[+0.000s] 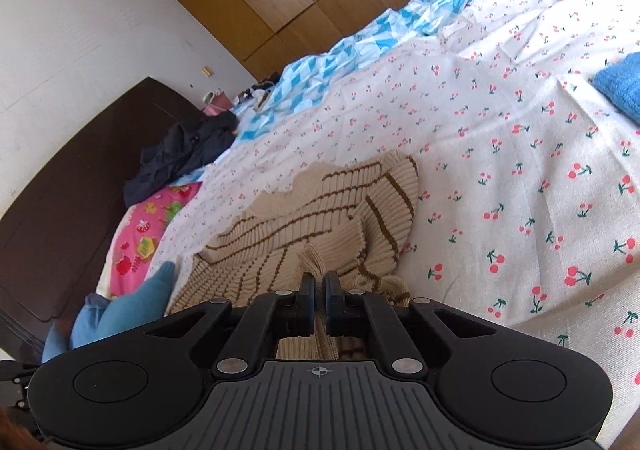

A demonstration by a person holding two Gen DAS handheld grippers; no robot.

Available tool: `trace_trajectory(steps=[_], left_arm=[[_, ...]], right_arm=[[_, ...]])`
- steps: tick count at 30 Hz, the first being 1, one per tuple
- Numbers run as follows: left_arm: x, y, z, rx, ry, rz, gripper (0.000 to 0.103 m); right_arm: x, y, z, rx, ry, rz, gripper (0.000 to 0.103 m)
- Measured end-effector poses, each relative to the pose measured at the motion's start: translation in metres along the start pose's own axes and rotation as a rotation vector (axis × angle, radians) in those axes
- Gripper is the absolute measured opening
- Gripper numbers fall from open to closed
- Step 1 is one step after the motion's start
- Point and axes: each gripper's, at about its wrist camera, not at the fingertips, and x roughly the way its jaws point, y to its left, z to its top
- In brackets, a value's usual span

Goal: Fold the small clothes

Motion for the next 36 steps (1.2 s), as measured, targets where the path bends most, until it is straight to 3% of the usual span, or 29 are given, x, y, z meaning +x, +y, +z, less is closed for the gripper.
trace_trajectory(steps=[9,11,14,18,19,21,23,28,29,31,36], left_arm=[[0.014,0.082,0.04,-0.279,-0.168,-0.046,0.01],[0.023,0.09,0.036,-0.29,-0.167,-0.019,0.01],[0.049,0.097,0.015,-0.341,-0.063,-0.039,0.01],[0.057,0.085,-0.017,-0.38,0.01,-0.106,0.012],[0.057,0.083,-0.02,-0.381,0.018,-0.133,0.015],[0.057,0.075,-0.021,-0.359,0.017,-0.164,0.038],[0.058,0.069,-0.018,-0.323,0.004,-0.174,0.051],[0.065,0.054,-0.01,-0.225,0.014,-0.186,0.056],[0.063,0.049,-0.009,-0.191,0.011,-0.177,0.057],[0.059,0.039,-0.009,-0.122,-0.009,-0.148,0.06],[0.059,0.029,-0.011,-0.043,-0.027,-0.096,0.062]], right_arm=[[-0.023,0.024,0.045,-0.05,-0.128,-0.012,0.003],[-0.016,0.027,0.052,-0.08,-0.07,0.006,0.009],[0.003,0.029,0.039,-0.155,0.026,-0.07,0.01],[0.025,0.024,0.009,-0.197,0.171,-0.123,0.029],[0.028,0.024,0.002,-0.212,0.192,-0.133,0.033],[0.034,0.026,-0.007,-0.256,0.221,-0.155,0.037],[0.041,0.03,-0.013,-0.305,0.245,-0.171,0.039],[0.06,0.041,-0.022,-0.382,0.296,-0.168,0.039],[0.063,0.044,-0.025,-0.41,0.302,-0.175,0.036],[0.065,0.047,-0.029,-0.449,0.305,-0.2,0.008],[0.048,0.036,-0.02,-0.394,0.243,-0.243,0.006]])
